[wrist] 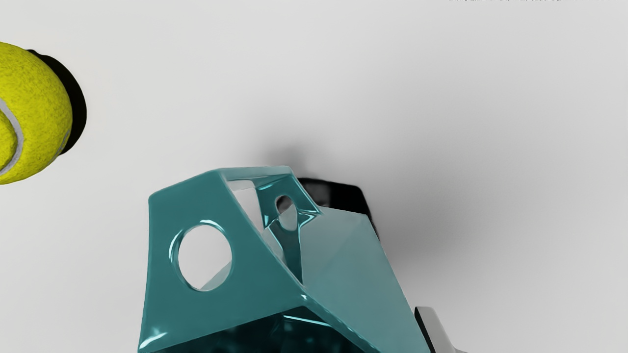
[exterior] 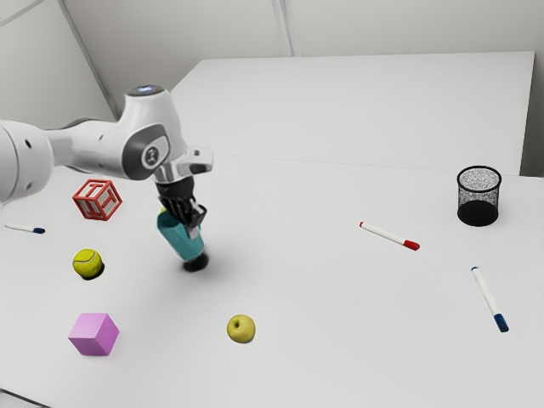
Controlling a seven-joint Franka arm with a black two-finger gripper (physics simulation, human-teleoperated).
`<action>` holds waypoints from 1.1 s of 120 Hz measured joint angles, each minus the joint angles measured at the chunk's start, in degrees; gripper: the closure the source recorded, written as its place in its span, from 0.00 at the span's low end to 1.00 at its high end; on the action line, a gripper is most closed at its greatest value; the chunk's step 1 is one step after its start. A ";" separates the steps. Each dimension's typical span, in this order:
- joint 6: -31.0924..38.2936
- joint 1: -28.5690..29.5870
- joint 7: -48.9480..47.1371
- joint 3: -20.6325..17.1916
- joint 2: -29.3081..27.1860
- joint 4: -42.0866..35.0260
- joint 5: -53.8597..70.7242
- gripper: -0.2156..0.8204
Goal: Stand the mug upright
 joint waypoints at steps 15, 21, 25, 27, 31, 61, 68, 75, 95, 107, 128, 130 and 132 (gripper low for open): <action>0.45 -0.66 -1.23 -0.26 1.30 0.20 -0.20 0.94; 1.01 -0.86 -1.66 -0.23 1.91 0.29 -0.23 0.94; 1.60 -0.91 -1.92 -0.21 2.23 0.31 -0.14 0.94; 1.94 -0.93 -2.05 -0.21 2.37 0.32 -0.07 0.94; 2.62 -0.95 -2.29 -0.18 2.72 0.33 0.07 0.94; 5.95 -1.12 -3.72 -0.10 4.82 0.35 0.45 0.89; 6.18 -1.35 -3.89 -0.10 4.88 0.45 0.45 0.76; 6.23 -1.46 -4.06 -0.12 4.61 0.59 0.44 0.63; 4.85 -2.03 -4.58 -0.18 1.89 1.95 0.25 0.40; 3.23 -2.37 -4.93 -0.15 0.26 2.78 0.01 0.33; -0.97 -12.05 -5.34 10.64 -0.43 9.86 -1.66 0.26; -1.73 -12.40 -5.35 11.08 -0.44 11.19 -1.83 0.26; -2.53 -12.64 -5.37 11.40 -0.43 12.51 -1.99 0.25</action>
